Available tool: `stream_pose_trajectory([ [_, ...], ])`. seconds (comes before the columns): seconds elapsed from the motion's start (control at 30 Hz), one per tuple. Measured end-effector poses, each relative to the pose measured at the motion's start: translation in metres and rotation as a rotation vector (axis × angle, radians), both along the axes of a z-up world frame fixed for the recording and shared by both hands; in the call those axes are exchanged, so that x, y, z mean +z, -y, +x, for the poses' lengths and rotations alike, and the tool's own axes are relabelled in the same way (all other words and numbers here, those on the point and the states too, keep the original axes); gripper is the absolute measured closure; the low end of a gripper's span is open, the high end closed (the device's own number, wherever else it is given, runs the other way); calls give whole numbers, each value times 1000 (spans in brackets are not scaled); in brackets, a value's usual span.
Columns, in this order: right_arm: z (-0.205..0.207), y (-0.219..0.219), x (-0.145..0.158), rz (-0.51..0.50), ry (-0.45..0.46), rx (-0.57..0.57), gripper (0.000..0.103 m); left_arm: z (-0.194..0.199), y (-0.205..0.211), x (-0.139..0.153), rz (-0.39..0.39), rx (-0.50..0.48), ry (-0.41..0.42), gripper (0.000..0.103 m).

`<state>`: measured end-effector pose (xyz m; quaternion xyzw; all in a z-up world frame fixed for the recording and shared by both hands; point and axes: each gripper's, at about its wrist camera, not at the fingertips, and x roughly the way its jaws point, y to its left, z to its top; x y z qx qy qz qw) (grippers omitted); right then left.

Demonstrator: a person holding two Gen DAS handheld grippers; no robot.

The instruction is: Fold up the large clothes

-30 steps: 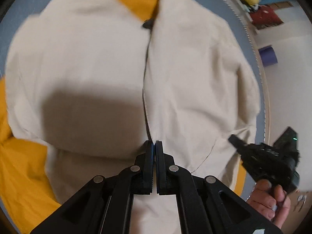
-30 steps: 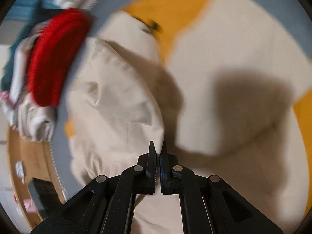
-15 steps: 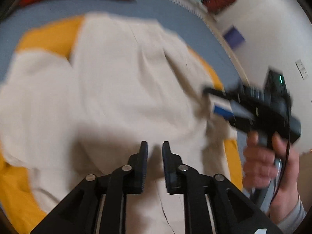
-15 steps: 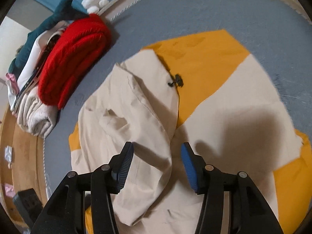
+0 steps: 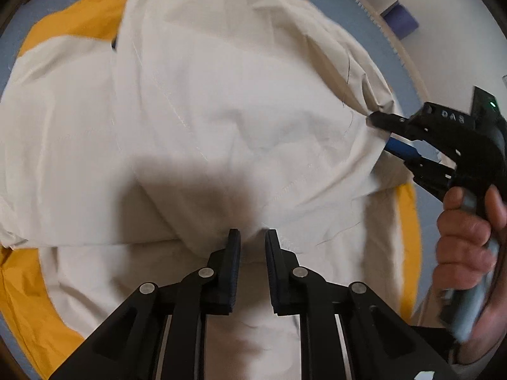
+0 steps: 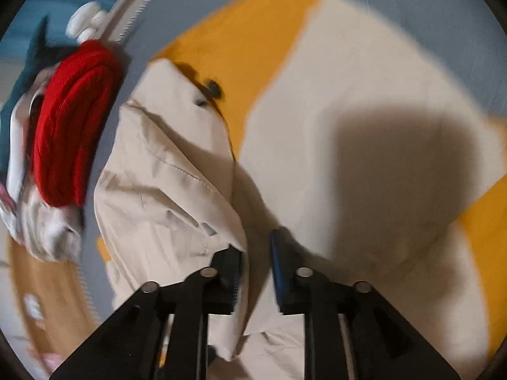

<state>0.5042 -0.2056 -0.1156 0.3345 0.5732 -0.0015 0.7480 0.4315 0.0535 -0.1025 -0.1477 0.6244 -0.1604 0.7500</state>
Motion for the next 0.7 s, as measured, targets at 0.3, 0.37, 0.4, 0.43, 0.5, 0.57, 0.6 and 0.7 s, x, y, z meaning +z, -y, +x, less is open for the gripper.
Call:
stream_pose_trajectory([
  [0.3,-15,-49,72,-248,315,143,64,7,-35,24,-11,103,75,86],
  [0.37,-14,-53,61,-238,283,161,64,11,-33,19,6,108,72,86],
  [0.4,-12,-53,50,-227,241,188,64,10,-34,16,28,112,62,86],
  [0.43,-7,-55,34,-220,163,225,64,10,-28,11,45,113,48,86],
  [0.5,-7,-48,2,-263,-12,223,64,11,-26,4,75,121,22,86],
  [0.57,-15,-40,2,-246,-13,159,64,9,-31,10,65,141,27,86],
  [0.6,-18,-43,10,-267,11,172,64,8,-32,14,54,143,36,86],
  [0.7,-33,-63,45,-323,188,240,64,3,-36,36,48,138,99,86],
])
